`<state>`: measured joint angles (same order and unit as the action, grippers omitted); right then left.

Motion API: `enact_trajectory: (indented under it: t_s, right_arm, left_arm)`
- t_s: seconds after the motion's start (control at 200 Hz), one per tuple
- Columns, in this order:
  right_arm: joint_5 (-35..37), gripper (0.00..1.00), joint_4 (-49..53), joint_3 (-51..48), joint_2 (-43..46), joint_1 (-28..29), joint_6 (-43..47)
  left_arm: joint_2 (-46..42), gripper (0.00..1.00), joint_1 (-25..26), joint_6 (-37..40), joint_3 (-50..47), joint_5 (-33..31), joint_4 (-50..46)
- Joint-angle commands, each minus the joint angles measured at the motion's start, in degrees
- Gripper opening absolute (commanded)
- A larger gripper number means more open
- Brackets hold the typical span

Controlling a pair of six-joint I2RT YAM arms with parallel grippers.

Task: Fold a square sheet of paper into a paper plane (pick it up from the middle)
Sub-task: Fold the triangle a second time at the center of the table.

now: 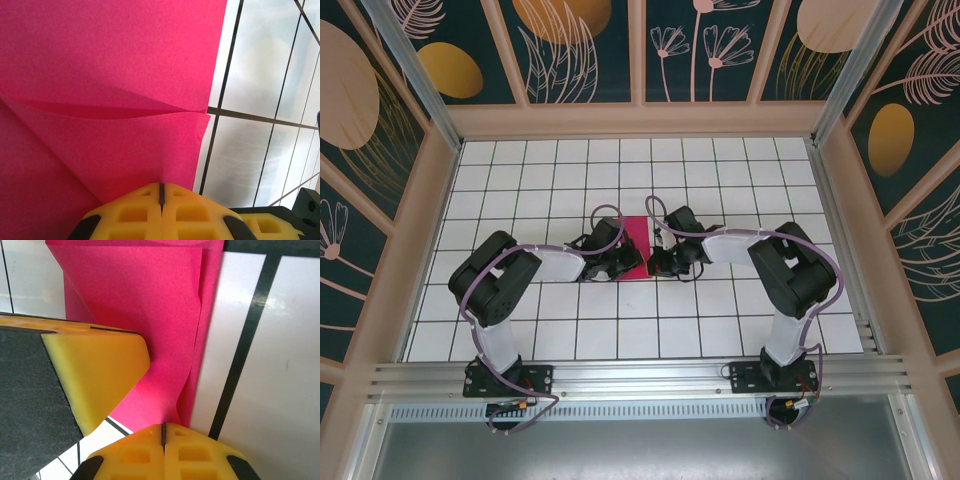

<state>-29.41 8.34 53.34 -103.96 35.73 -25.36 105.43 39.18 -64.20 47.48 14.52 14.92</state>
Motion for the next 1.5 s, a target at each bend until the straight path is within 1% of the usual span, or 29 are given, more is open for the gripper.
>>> enact_trajectory:
  t_s: [0.0, 0.075, 0.175, 0.395, 0.661, 0.861, 1.226, 1.496]
  right_arm:
    - [1.4, 0.02, 3.9, 0.6, 2.2, -0.4, 2.0]
    - [-0.7, 0.02, 3.0, 1.0, 3.4, -0.4, 2.1]
    - [-2.2, 0.02, 2.6, 1.7, 2.4, -0.3, 2.0]
    - [-1.0, 0.02, 2.4, 1.0, -0.8, -0.4, 1.9]
    - [2.5, 0.01, 5.9, -2.5, -0.7, -1.3, 4.3]
    - [4.9, 0.01, 8.3, -4.3, -0.8, -2.3, 5.8]
    - [6.0, 0.01, 9.6, -4.1, -2.7, -2.3, 5.3]
    - [6.6, 0.01, 10.3, -4.1, -3.1, -2.5, 5.2]
  left_arm:
    - [1.3, 0.02, -0.1, -0.3, -0.4, -3.4, -6.0]
    - [1.3, 0.02, -0.1, -0.3, -0.4, -3.3, -6.0]
    - [1.3, 0.02, -0.1, -0.2, -0.1, -3.2, -6.0]
    - [1.1, 0.02, -0.1, 0.0, 0.0, -3.0, -5.9]
    - [0.9, 0.02, -0.2, 1.8, 1.3, -3.3, -7.0]
    - [0.1, 0.04, -1.8, 4.6, 1.3, -3.4, -7.1]
    - [0.3, 0.06, -5.4, 8.7, 1.9, -2.0, -6.2]
    - [0.1, 0.06, -8.5, 10.8, -0.7, -1.3, -4.0]
